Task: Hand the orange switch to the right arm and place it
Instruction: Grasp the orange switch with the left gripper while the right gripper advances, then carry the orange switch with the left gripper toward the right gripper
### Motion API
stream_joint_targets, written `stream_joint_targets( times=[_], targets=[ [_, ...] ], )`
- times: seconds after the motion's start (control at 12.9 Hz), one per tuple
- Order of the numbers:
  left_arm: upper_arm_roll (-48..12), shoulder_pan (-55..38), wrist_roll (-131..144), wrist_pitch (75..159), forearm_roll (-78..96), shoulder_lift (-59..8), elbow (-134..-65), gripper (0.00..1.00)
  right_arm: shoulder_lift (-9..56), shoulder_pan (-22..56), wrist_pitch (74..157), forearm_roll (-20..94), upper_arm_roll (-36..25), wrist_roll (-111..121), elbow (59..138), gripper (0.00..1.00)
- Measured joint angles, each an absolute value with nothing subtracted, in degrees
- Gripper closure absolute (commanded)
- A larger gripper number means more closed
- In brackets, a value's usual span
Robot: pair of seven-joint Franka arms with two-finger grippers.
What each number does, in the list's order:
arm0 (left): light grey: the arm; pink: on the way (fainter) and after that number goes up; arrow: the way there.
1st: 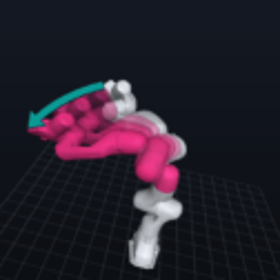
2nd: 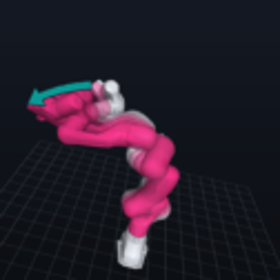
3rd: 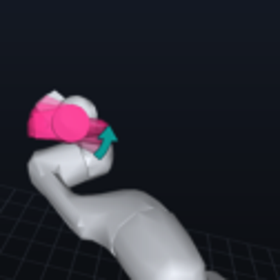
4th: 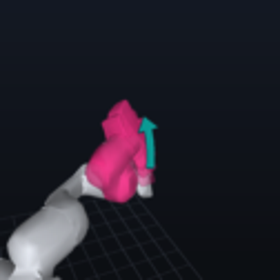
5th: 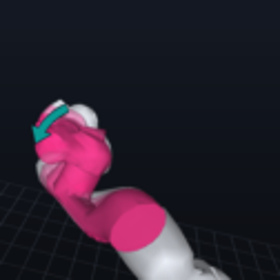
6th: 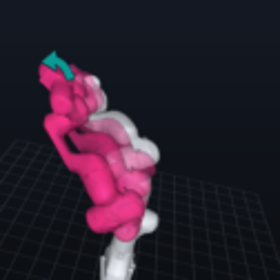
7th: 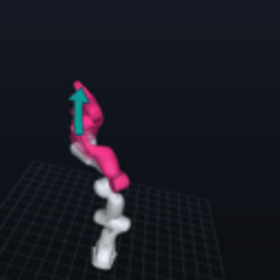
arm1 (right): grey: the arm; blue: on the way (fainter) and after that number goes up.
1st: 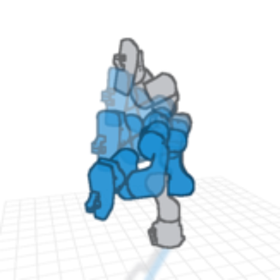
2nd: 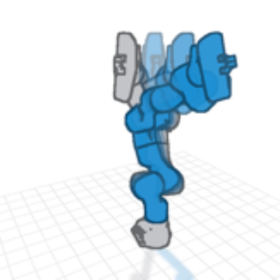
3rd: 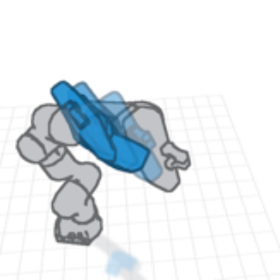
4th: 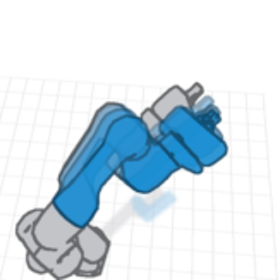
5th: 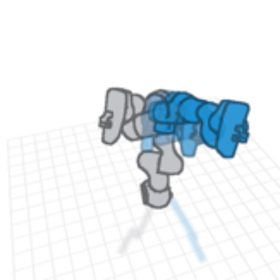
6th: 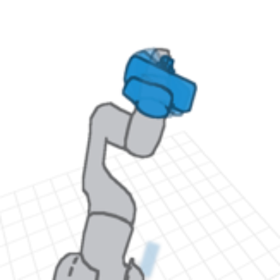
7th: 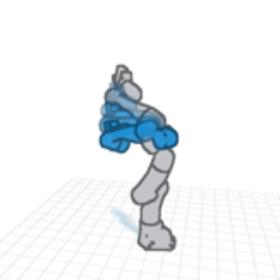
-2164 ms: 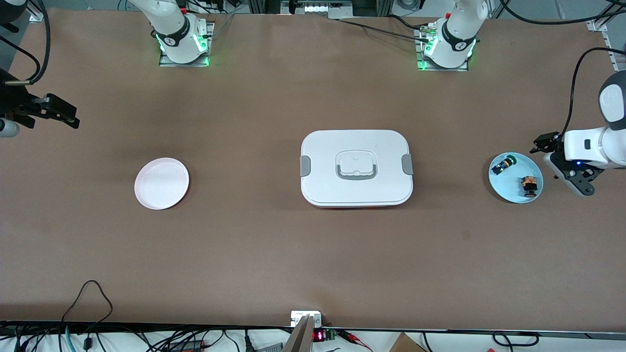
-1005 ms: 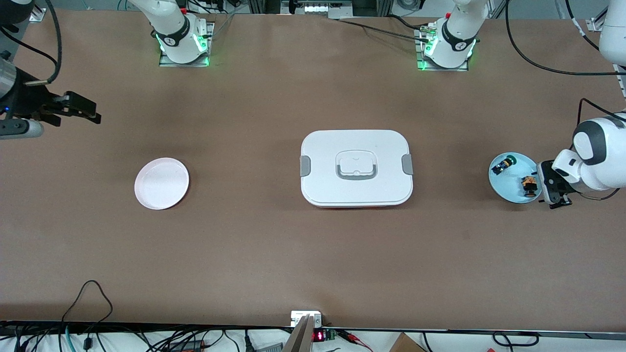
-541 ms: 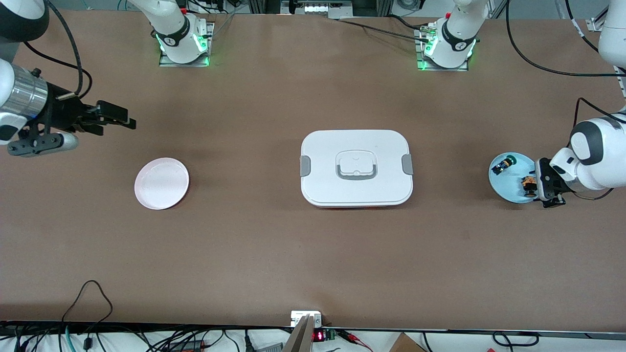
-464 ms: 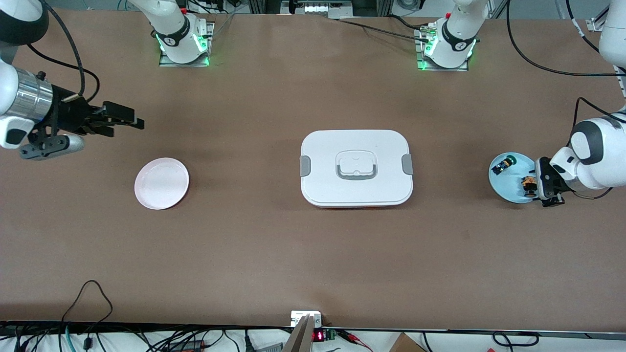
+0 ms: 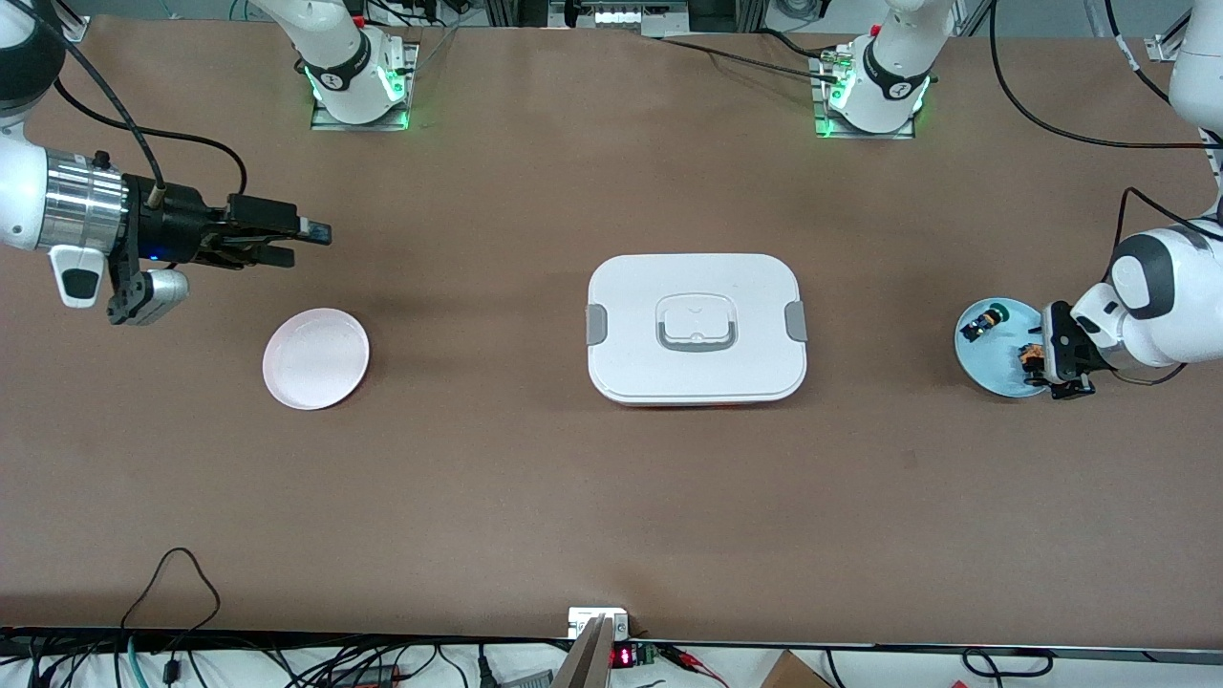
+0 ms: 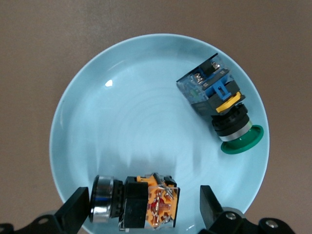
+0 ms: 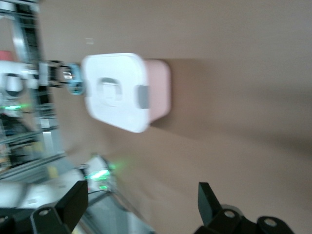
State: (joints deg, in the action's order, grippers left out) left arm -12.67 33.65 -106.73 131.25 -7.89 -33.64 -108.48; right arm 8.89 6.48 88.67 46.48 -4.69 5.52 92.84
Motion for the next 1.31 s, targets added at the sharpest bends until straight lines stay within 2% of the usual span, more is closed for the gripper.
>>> stream_joint_targets(
  times=[0.15,0.31,0.46,0.7,0.77,1.08,1.31],
  targets=[
    [-12.76,34.00,-107.43,131.25,-7.76,-33.66,-108.74,0.06,9.84,6.87,88.74,57.32,-4.67,5.52,94.86,0.00],
    [-12.86,34.14,-107.60,131.26,-7.76,-33.66,-108.79,0.22,11.81,7.95,89.15,67.13,-4.64,5.61,96.62,0.00],
    [-12.93,34.21,-107.63,131.26,-7.76,-33.65,-108.81,0.46,14.29,10.15,89.66,74.22,-4.59,5.89,97.10,0.00],
    [-13.03,34.28,-107.77,131.27,-7.76,-33.54,-108.78,0.90,17.00,15.00,92.96,82.64,-4.52,6.01,97.15,0.00],
    [-13.05,34.28,-107.97,131.29,-7.76,-33.54,-108.78,1.00,17.54,16.58,94.28,84.85,-4.50,6.02,97.15,0.00],
    [-13.70,34.40,-108.36,130.91,-6.07,-33.54,-108.58,1.00,19.16,21.27,97.52,93.56,-4.49,6.03,97.16,0.00],
    [-14.68,34.40,-110.22,122.59,2.72,-33.10,-107.11,1.00,20.26,23.27,100.73,96.69,-4.50,6.03,97.15,0.00]
  ],
)
